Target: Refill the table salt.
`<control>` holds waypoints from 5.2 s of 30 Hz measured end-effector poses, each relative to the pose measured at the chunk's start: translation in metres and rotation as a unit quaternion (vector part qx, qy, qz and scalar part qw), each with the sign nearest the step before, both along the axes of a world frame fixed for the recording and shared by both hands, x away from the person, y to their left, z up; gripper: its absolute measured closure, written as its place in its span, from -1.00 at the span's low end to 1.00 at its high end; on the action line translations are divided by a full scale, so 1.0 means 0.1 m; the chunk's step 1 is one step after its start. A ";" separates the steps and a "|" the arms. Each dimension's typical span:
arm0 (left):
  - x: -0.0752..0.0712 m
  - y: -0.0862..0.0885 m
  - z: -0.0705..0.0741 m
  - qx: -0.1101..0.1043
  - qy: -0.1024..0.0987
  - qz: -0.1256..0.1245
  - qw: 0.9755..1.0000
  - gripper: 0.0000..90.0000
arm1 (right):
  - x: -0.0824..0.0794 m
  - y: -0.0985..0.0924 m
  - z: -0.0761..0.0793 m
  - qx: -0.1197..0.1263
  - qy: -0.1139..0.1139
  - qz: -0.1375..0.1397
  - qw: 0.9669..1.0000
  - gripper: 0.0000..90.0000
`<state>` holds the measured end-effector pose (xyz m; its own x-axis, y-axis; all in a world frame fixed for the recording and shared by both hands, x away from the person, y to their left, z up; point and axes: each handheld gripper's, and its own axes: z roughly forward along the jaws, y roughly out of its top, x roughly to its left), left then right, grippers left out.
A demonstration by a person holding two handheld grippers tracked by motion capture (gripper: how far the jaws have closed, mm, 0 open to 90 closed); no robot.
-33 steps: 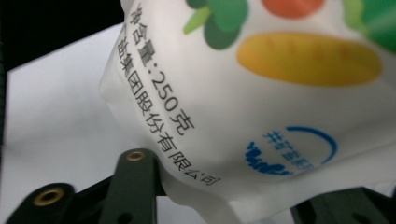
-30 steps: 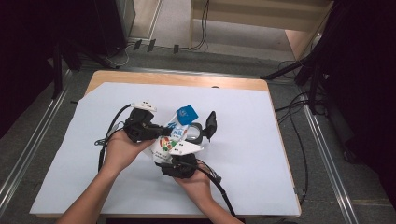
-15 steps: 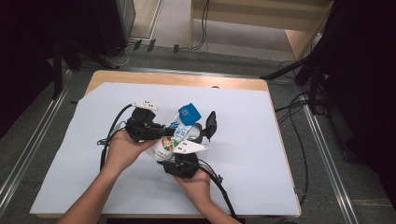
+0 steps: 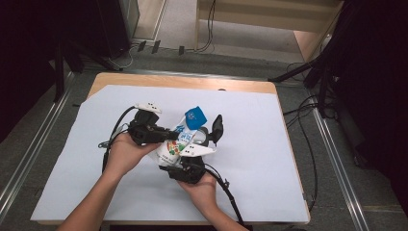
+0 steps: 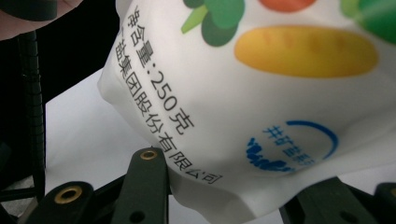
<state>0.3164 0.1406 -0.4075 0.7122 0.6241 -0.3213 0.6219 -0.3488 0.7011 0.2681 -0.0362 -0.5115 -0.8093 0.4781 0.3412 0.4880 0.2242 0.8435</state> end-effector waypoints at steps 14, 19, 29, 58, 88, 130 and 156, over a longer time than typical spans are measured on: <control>0.14 -0.09 0.10 0.037 0.032 -0.002 0.999 0.99 | 0.03 0.03 0.07 -0.006 0.002 0.004 1.000 0.43; 0.18 -0.12 0.10 0.030 0.032 -0.008 0.999 0.95 | 0.05 0.00 0.07 0.004 0.008 -0.001 1.000 0.46; 0.21 -0.10 0.04 0.012 0.035 -0.013 0.999 0.80 | 0.06 -0.03 0.03 0.038 0.034 -0.002 0.999 0.48; 0.23 -0.19 0.02 0.028 0.032 -0.017 0.999 0.84 | 0.05 -0.01 0.05 0.033 0.042 -0.015 0.998 0.47; 0.24 -0.21 0.06 0.044 0.029 -0.001 0.999 0.92 | 0.04 -0.02 0.11 0.034 0.047 -0.018 0.998 0.45; 0.21 -0.19 0.02 0.036 0.006 0.008 0.999 0.94 | 0.04 0.03 0.16 0.025 0.025 -0.005 0.999 0.43; 0.20 -0.16 0.00 0.023 -0.005 0.023 0.999 0.92 | 0.07 0.04 0.17 0.046 0.050 -0.005 0.998 0.48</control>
